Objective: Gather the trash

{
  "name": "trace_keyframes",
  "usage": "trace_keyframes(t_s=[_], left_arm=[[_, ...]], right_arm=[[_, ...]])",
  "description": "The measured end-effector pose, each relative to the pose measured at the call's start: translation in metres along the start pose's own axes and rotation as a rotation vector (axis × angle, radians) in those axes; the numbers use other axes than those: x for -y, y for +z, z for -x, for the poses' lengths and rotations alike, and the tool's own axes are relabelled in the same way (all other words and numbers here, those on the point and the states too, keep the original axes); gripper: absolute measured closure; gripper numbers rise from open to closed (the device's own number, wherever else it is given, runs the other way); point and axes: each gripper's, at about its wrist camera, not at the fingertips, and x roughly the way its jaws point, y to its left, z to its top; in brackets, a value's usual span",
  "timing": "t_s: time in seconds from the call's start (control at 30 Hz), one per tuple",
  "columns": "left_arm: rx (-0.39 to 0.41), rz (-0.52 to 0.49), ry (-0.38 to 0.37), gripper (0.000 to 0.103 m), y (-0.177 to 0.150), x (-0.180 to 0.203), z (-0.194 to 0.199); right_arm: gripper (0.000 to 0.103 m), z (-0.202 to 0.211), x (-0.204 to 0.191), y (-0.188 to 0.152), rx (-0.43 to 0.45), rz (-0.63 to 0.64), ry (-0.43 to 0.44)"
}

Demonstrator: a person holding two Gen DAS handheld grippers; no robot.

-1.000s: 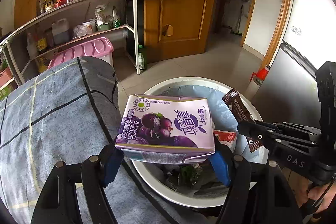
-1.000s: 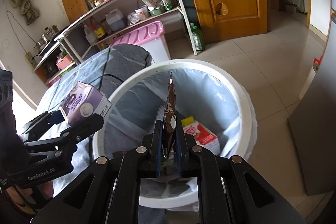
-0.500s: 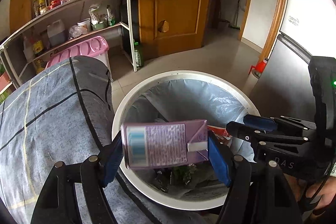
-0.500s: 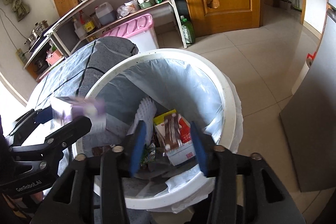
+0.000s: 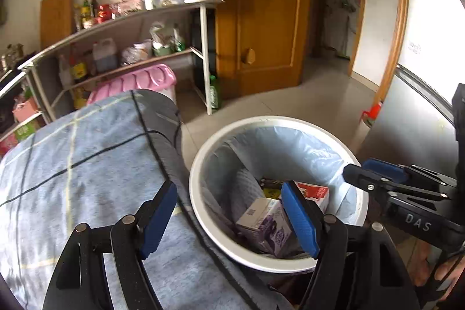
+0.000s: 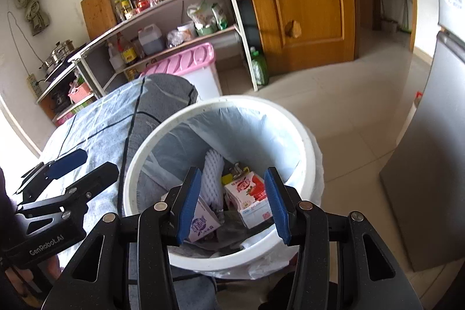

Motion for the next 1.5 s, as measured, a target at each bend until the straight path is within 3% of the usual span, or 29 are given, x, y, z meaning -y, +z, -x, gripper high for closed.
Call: trace_keyframes(t_s=[0.23,0.67,1.5], left_arm=[[0.091,0.030,0.065,0.029,-0.012,-0.003,0.044],[0.169,0.086,0.130,0.029,-0.040,-0.004,0.098],[0.168,0.099,0.138,0.029,-0.047,-0.005,0.106]], right_arm=[[0.056,0.030,-0.021,-0.015,0.072,0.036,-0.008],[0.056,0.073,-0.047,-0.039,0.174,0.079,-0.040],[0.056,0.083,-0.054,-0.047,0.190,0.069,-0.023]])
